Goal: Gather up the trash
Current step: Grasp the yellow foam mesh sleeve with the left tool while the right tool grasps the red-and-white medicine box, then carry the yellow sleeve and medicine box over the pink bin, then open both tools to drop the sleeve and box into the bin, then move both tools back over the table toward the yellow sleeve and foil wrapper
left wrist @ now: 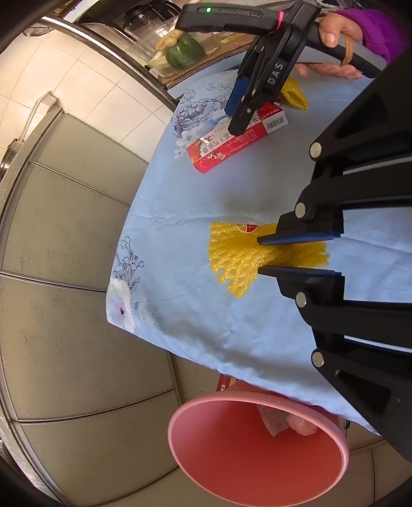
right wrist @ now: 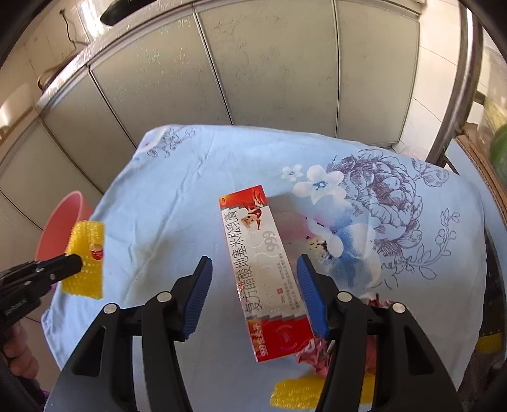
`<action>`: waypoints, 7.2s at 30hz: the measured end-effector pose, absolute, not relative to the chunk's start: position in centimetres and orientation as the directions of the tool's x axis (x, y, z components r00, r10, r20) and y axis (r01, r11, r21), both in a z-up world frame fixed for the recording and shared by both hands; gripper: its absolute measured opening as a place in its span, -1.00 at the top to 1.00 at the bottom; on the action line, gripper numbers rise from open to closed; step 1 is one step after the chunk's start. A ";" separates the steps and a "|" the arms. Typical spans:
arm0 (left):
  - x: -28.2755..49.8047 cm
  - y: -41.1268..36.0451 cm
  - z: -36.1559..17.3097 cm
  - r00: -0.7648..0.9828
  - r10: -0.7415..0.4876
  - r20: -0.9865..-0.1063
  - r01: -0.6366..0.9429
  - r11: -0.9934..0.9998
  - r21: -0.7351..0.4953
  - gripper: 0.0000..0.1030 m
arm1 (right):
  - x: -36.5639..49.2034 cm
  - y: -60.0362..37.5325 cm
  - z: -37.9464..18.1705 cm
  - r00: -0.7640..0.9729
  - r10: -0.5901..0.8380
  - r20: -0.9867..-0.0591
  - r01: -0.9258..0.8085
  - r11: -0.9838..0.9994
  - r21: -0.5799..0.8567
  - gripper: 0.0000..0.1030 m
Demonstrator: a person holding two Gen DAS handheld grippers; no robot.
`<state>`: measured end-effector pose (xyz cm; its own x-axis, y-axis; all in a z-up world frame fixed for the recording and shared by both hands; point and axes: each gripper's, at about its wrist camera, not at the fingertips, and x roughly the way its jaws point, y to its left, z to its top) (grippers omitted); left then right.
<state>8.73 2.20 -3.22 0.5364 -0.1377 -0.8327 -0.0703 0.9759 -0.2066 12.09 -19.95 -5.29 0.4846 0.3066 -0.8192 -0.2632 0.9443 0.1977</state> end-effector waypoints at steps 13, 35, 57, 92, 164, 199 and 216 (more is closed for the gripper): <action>8.2 3.6 -3.7 0.537 -0.161 -0.828 -0.080 0.967 -0.241 0.76 | 13.2 -18.5 -6.5 0.453 0.269 -0.850 -0.263 0.951 0.162 -0.09; 5.7 6.7 -2.2 0.610 -0.150 -0.778 -0.107 0.957 -0.269 0.76 | 9.7 -15.9 -2.5 0.505 0.419 -0.754 -0.289 0.906 0.310 0.20; 1.5 12.8 1.5 0.741 -0.032 -0.670 -0.193 0.947 -0.258 0.76 | 7.7 -5.9 1.9 0.482 0.563 -0.671 -0.476 0.811 0.339 0.20; -1.5 24.3 -3.0 0.659 0.146 -0.738 -0.434 0.875 -0.215 0.76 | 7.5 10.1 -1.9 0.337 0.658 -0.673 -0.590 0.704 0.394 0.20; 0.7 16.9 -2.2 0.633 0.077 -0.771 -0.322 0.931 -0.172 0.43 | 7.0 -1.3 -2.4 0.415 0.532 -0.738 -0.437 0.828 0.351 0.19; 4.5 5.0 -3.5 0.595 -0.054 -0.802 -0.089 0.987 -0.132 0.43 | 1.4 -17.7 -4.0 0.535 0.253 -0.806 -0.251 0.959 0.134 0.20; 6.8 -3.8 -4.2 0.509 -0.275 -0.815 0.123 0.961 -0.247 0.43 | -1.1 -30.0 -4.9 0.574 0.275 -0.771 -0.035 0.949 0.312 0.19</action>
<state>6.77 -3.76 -4.24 0.5093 -0.2752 -0.8154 0.1231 0.9611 -0.2474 -1.09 -29.99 -4.86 0.5740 0.2749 -0.7713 -0.0352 0.9494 0.3121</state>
